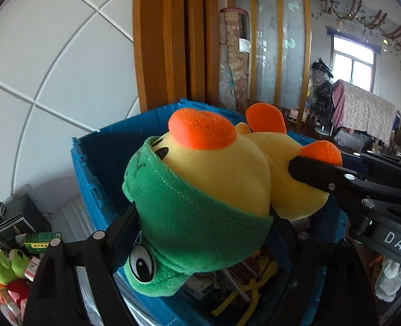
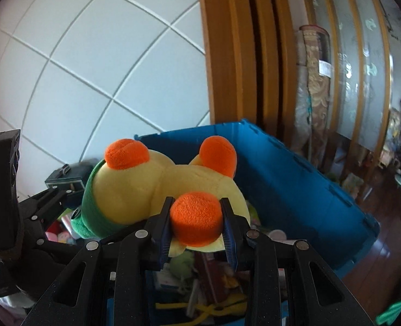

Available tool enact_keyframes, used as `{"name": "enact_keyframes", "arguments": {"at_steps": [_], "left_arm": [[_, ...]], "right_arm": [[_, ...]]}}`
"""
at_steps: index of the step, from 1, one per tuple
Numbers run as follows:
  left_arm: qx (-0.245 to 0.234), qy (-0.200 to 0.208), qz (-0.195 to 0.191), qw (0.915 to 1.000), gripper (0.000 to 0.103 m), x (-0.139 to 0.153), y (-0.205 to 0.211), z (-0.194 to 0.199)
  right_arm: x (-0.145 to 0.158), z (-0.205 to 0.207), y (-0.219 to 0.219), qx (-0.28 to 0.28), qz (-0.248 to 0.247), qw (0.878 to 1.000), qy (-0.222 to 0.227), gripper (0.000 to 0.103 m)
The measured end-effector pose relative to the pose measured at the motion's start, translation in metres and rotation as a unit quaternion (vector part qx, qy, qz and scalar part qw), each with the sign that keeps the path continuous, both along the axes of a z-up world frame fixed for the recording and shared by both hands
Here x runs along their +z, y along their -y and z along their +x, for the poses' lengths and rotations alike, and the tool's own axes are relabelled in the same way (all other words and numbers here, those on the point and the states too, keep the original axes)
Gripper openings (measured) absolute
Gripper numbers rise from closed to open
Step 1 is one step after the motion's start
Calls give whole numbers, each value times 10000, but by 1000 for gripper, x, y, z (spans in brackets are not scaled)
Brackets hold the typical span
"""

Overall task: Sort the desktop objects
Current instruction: 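Carry the duck plush into the blue crate and open the right tool, then withdraw both tools from the crate back over the bed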

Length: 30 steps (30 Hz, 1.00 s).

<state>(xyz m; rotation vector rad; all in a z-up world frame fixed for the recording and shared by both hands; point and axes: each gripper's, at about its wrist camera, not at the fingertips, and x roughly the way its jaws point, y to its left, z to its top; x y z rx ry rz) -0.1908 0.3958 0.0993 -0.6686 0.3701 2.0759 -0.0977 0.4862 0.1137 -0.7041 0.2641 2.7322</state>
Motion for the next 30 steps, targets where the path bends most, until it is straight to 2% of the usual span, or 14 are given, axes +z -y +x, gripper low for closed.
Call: {"name": "enact_keyframes", "arguments": {"at_steps": [7,10,14,17,19,23,25,27,30], "left_arm": [[-193,722,-868,9934,84,-27,-46,-16],[-192,773,-1184,9898,85,-32,-53,-15],[-151,821,-1280,9882,85,-36,-51,-14],[-67,981,-1313,9865,85,-42,-54,-18],[-42,1068,-1267,9862,85,-42,-56,-20],[47,1105,-1070,9881,85,-42,-49,-23],[129,1141,-851,9897,85,-40,-42,-24],[233,1120,-583,9917,85,-37,-33,-24],[428,864,-309,9949,85,-27,-15,-18]], "right_arm": [[-31,0,-44,-206,-486,9979,382,32],[-45,1,-51,-210,-718,9961,458,34],[-58,3,-62,-359,-920,9940,472,34],[-71,1,-65,-469,-893,9930,619,47],[-78,2,-62,-520,-916,9921,676,51],[-80,3,-59,-637,-643,9932,730,58],[-80,4,-62,-784,-614,9924,728,78],[-80,8,-65,-883,-607,9920,672,88],[-75,15,-64,-779,-612,9940,457,103]]}}
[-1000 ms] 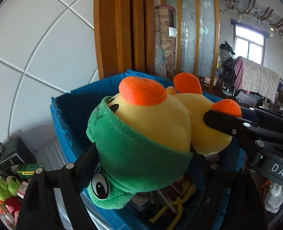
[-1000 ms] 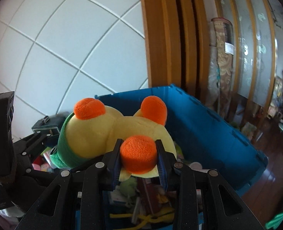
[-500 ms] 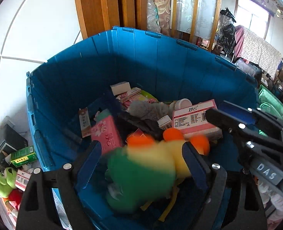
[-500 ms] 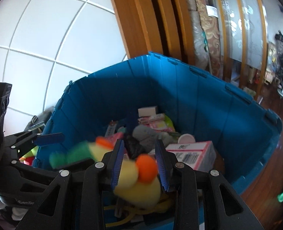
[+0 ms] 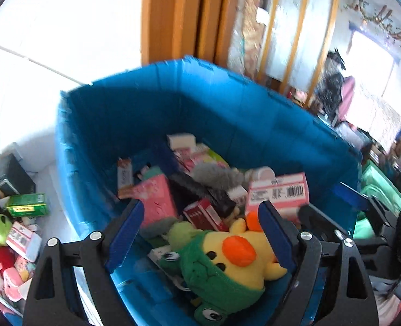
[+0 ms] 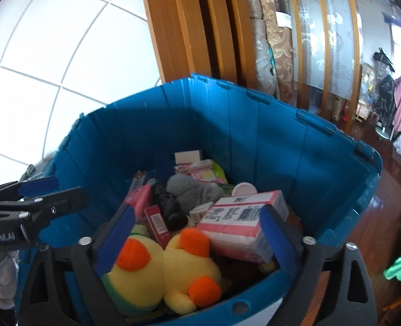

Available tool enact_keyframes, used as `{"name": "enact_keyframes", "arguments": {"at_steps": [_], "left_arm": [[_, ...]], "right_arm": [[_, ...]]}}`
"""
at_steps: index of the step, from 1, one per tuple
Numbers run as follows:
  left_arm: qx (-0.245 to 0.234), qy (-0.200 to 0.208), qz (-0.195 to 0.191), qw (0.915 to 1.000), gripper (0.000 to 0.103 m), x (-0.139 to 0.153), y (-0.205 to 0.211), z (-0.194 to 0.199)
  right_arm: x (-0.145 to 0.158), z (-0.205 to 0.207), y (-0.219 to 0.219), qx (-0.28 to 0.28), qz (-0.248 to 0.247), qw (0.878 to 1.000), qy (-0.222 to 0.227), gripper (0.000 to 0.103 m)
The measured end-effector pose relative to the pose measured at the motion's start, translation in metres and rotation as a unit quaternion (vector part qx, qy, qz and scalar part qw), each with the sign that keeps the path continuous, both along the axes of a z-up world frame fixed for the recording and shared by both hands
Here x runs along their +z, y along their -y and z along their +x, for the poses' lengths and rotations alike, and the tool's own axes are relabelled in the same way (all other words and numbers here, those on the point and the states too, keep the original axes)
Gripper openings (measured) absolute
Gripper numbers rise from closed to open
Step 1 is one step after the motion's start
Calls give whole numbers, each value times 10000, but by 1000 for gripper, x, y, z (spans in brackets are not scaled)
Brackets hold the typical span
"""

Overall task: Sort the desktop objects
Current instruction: 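Withdraw both tools from the crate back over the bed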

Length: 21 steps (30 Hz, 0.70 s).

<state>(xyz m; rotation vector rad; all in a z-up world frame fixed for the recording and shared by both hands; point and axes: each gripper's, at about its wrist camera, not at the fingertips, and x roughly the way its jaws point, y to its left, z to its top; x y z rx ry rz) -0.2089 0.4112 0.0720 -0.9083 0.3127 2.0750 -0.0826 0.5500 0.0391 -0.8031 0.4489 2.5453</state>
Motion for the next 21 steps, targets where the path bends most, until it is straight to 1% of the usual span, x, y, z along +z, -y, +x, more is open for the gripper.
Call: {"name": "enact_keyframes", "arguments": {"at_steps": [5,8,10,13,17,19,21], "left_arm": [[239,-339,451,9981,87,18,46,13],[564,-584,650,9946,90,23,84,17],[855,-710,732,9911,91,23,113,17],[1294,-810,767,9853,91,17,159,15],[1936,-892,628,9750,91,3,226,8],[2227,-839,557,9697,91,-8,262,2],[2499,-722,468,9644,91,-21,298,-4]], "right_arm": [[22,12,23,154,216,9988,-422,103],[34,13,41,258,292,9968,-703,103],[41,13,58,370,390,9949,-854,103],[51,10,91,652,551,9903,-1094,103],[57,-4,141,1166,550,9824,-1352,103],[56,-15,171,1472,530,9778,-1392,103],[51,-28,200,1779,494,9737,-1336,103]]}}
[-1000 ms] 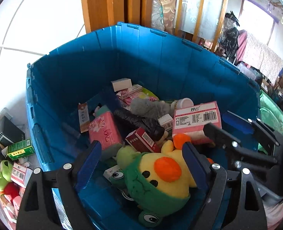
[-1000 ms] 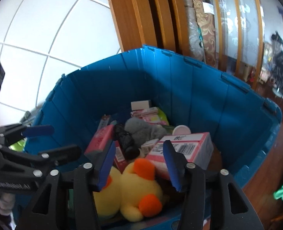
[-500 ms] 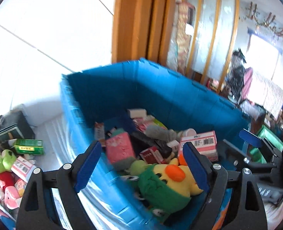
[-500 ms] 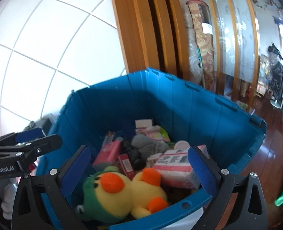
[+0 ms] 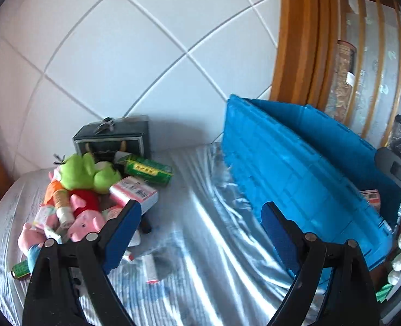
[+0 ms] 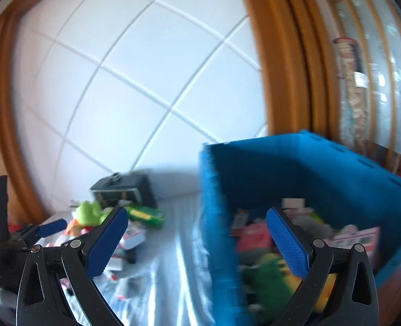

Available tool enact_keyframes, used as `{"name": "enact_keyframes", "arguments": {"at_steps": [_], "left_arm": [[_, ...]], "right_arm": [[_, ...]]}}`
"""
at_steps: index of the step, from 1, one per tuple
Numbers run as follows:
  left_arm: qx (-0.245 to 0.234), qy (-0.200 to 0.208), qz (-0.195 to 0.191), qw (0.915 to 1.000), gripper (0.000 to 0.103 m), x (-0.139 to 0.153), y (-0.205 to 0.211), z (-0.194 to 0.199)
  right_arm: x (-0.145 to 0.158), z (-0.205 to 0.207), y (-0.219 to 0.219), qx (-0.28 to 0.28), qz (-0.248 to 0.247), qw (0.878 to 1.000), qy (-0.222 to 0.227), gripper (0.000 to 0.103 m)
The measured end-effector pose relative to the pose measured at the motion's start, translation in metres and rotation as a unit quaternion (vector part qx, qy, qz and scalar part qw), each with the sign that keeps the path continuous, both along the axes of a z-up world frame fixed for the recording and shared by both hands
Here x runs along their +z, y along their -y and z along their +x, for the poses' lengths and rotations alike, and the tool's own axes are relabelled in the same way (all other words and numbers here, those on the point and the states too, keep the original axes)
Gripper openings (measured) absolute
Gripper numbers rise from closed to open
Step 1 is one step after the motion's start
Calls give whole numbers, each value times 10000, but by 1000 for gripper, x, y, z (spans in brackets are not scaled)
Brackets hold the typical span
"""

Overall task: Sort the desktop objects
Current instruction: 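Withdraw both tools from the crate back over the bed, then grasp the green-labelled brown bottle with left tool while right tool grasps pink pig plush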

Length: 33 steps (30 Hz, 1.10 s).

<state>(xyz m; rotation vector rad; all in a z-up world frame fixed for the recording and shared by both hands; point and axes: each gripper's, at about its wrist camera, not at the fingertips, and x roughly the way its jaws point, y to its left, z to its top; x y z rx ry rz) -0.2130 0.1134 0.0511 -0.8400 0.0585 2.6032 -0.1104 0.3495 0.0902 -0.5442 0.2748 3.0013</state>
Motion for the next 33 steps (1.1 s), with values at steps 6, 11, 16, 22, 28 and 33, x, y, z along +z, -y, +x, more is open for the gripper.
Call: {"name": "enact_keyframes", "arguments": {"at_steps": [6,11,16,22,28,33], "left_arm": [[776,367,-100,9963,91,-42,118,-9],[1425,729,-223,9869,91,-82,223,-13],[1844,1037,-513,9760,91,-119,321,-17],[1678,1457,-1089,9689,91,-164,404,-46],[1294,1876,-1220,9660,91,-202,439,-83],[812,2049,-1411,9651,91,-226,430,-111]], "right_arm": [[-29,-47,92,803,-81,9953,535,103],[-60,-82,173,1313,-168,9857,1039,103],[-92,-105,252,1714,-179,9732,1520,103],[-133,-134,318,1859,-103,9585,2159,103],[-170,-165,374,1993,4,9385,2818,103],[-196,-195,431,2260,153,9167,3291,103]]}}
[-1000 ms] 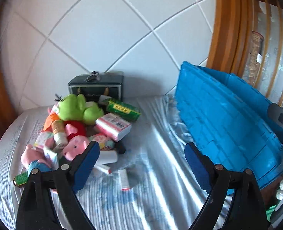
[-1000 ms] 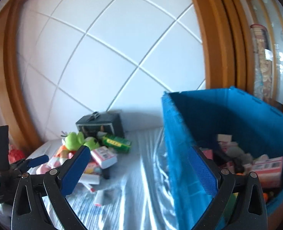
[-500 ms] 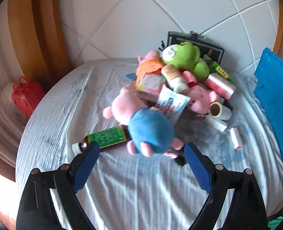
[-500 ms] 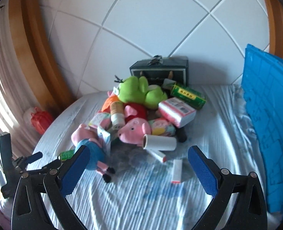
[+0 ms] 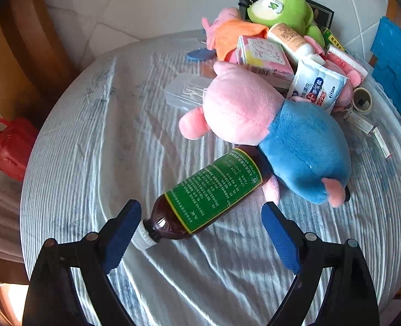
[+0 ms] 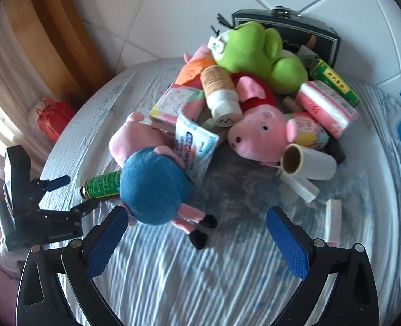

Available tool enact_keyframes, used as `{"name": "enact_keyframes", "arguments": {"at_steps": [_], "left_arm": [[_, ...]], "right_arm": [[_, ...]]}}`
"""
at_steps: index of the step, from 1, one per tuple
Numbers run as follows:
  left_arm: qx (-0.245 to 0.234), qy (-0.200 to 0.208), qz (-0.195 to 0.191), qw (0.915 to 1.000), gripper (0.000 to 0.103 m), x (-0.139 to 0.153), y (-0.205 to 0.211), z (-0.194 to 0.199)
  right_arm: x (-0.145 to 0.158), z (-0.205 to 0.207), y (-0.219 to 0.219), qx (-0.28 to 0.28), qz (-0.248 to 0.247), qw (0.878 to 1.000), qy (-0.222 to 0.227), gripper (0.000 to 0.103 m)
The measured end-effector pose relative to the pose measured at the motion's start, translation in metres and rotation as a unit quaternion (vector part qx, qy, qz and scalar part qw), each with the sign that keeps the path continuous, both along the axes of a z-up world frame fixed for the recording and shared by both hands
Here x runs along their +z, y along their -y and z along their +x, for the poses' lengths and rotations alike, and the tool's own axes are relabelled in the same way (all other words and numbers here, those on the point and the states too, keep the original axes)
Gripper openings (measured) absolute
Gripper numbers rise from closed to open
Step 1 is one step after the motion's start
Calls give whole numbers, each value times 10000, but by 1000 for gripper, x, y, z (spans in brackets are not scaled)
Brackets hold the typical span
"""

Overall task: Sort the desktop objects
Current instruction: 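Grasp the green-labelled brown bottle with left tool while right tool grasps pink pig plush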

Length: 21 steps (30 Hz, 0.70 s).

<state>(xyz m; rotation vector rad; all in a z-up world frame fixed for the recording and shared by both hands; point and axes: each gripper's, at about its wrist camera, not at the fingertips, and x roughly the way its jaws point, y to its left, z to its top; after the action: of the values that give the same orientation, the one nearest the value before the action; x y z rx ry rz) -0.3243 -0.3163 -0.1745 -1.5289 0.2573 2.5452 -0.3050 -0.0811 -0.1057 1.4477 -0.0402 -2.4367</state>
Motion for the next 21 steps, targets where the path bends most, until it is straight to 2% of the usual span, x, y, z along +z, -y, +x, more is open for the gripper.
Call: {"name": "enact_keyframes", "arguments": {"at_steps": [8,9,11,14,16,18,21], "left_arm": [[-507,322,-107,9981,90,-34,-18,-35],[-490,377,-70,9981,88,-38,-17,-37],[-457,289,9,9985,76,-39,-13,-34],[35,219,131,9997,62,-36,7,-31],[553,246,451,9971,60,-34,31,-31],[863,319,708,9932,60,-37,49,-32],[1090,551,712,9900,60,-50,55,-35]], "right_arm": [[-28,-40,66,535,554,9963,375,103],[-32,-43,71,566,602,9956,439,103],[-41,-50,79,616,664,9943,565,103],[-52,-55,90,715,730,9923,706,103],[-59,-57,97,794,776,9907,786,103],[-67,-59,105,859,848,9889,861,103],[-80,-63,118,999,775,9863,1058,103]]}}
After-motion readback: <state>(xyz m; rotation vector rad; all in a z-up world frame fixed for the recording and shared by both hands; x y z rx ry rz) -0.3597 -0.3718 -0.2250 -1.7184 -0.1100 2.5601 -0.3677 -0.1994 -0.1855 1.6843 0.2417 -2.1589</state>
